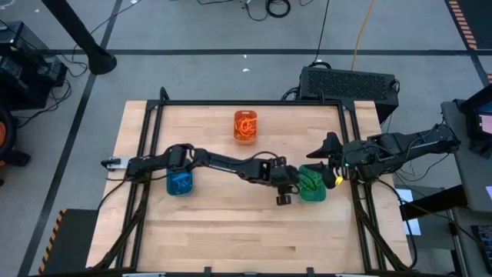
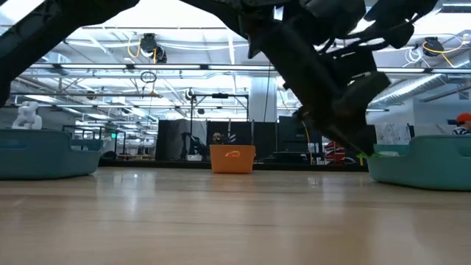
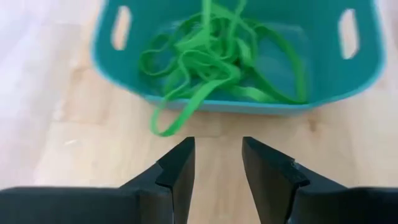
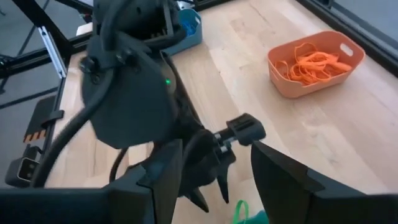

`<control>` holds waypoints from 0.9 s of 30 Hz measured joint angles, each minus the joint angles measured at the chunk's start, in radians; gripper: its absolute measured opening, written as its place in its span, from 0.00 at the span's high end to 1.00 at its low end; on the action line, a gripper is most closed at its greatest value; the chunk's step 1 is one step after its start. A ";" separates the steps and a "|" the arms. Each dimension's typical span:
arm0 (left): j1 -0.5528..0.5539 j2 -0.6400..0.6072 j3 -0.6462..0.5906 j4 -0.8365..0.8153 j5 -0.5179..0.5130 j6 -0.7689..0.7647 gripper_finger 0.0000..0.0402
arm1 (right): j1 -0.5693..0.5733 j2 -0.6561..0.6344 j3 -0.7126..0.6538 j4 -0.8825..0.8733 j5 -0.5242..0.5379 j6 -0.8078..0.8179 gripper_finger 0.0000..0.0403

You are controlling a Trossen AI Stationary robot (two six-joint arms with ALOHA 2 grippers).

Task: Sort rubber bands into baskets
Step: Put the green rubber band into the green bin

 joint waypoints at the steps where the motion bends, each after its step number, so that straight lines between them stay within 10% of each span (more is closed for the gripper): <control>1: -0.004 -0.001 -0.006 -0.001 -0.021 -0.007 0.65 | 0.000 0.000 0.000 0.000 0.002 -0.009 0.55; 8: -0.015 0.008 -0.020 0.022 -0.150 0.018 0.65 | 0.000 0.000 0.000 0.045 0.004 -0.050 0.55; 19: 0.044 0.082 -0.029 0.123 -0.079 -0.009 0.66 | 0.000 0.000 0.000 0.055 0.004 -0.057 0.55; 27: 0.039 0.085 -0.029 0.187 -0.094 0.050 0.92 | 0.000 0.000 0.000 0.056 0.025 -0.068 0.55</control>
